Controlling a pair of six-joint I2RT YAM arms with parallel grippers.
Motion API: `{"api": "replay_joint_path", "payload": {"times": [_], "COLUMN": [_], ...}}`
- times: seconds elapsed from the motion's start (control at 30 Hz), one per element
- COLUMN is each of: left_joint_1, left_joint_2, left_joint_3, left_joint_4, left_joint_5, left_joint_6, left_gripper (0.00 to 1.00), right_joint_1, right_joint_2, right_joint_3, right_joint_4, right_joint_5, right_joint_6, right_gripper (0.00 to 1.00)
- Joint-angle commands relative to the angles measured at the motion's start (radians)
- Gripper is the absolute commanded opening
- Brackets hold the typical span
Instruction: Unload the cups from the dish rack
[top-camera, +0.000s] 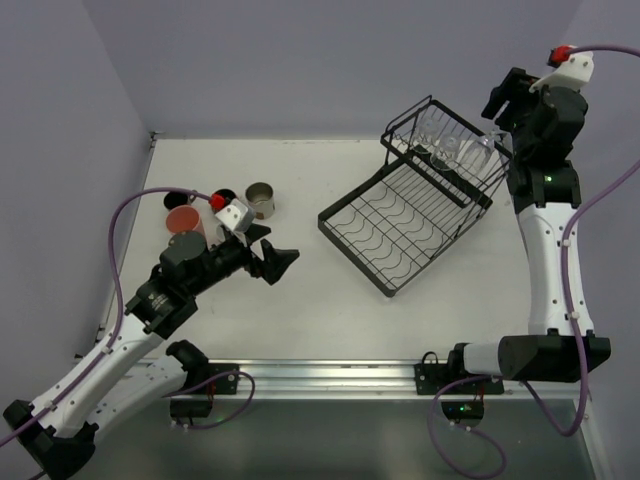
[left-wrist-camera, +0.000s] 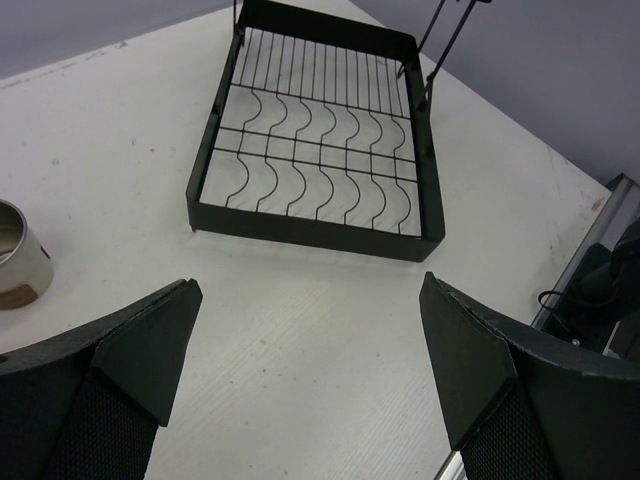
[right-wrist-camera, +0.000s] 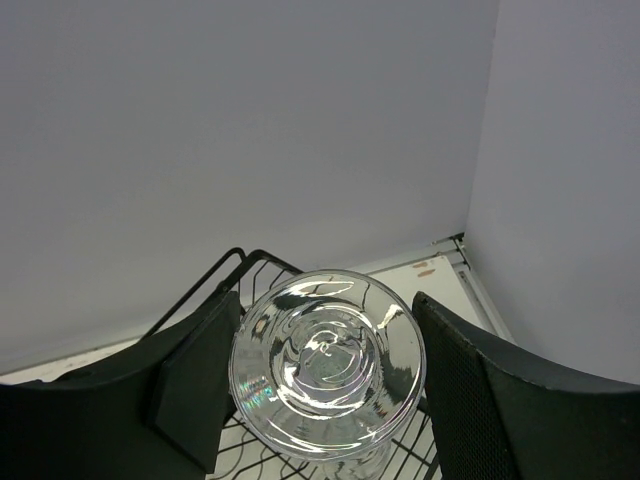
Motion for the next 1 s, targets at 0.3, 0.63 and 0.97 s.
{"api": "replay_joint_path", "payload": {"times": [0.3,0.63,0.97], "left_joint_1": [0.008,0.008,0.006], "left_joint_2": [0.058,0.125,0.24], "left_joint_3": [0.048,0.079,0.074], "left_joint_4": [0.075,0.219,0.502], "left_joint_5": [0.087,0.166,0.229], "left_joint_6": [-0.037,-0.181,-0.362], "left_gripper": [1.0,1.0,1.0], "right_joint_1": [-0.005,-0.006,-0.005], "right_joint_2": [-0.037,-0.038,-0.071], "right_joint_3": [0.074,0.117,0.158], "right_joint_4": [0.084,0.084,0.076], "right_joint_5": [-0.013,-0.014,-0.072], "right_joint_6": [0.008,0.003,0.036], "right_gripper": [0.27,0.27,0.27]}}
